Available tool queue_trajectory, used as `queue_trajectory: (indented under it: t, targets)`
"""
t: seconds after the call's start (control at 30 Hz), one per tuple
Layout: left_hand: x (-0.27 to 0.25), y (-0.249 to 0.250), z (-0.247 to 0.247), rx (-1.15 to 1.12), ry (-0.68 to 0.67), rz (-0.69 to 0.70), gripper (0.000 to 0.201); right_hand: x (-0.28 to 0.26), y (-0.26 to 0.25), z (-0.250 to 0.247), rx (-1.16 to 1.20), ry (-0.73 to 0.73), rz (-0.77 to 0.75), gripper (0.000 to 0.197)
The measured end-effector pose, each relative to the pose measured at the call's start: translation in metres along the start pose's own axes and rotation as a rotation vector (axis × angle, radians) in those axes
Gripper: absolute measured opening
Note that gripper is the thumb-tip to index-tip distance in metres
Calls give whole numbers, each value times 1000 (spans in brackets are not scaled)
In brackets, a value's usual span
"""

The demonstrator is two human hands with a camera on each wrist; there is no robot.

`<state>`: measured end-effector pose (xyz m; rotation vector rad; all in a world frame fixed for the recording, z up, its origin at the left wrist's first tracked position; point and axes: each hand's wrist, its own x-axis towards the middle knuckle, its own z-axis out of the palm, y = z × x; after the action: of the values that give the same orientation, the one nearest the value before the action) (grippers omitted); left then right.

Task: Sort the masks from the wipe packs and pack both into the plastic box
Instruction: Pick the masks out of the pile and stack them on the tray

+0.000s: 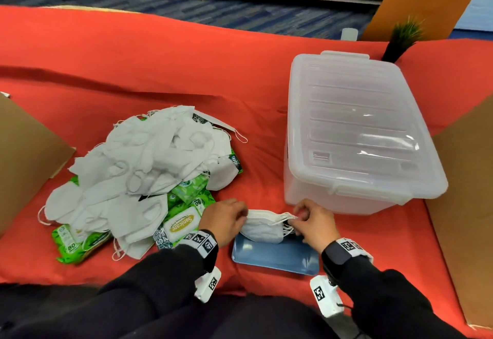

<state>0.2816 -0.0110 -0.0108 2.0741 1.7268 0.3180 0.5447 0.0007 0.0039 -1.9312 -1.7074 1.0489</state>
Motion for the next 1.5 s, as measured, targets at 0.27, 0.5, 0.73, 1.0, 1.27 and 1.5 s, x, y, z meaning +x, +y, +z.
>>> queue_trajectory:
  t: [0.27, 0.5, 0.73, 1.0, 1.27, 1.5]
  targets:
    - [1, -15, -14, -142, 13, -4, 8, -8, -17, -6, 96, -6, 70, 34]
    - [-8, -93, -65, -304, 122, -145, 11, -1, -113, 18, 573, -322, 80, 17]
    - [-26, -201, -102, -8, -79, -360, 56, 109, -188, 87, 644, -122, 196, 7]
    - [-42, -232, -86, 206, -295, -158, 94, 208, -200, 140, -59, -119, 244, 27]
    - [11, -192, -89, -17, -144, -128, 42, 208, -227, 143, 147, 49, 180, 21]
    - [46, -189, -147, -617, 144, -269, 25, 152, -267, 83, 825, 60, 140, 26]
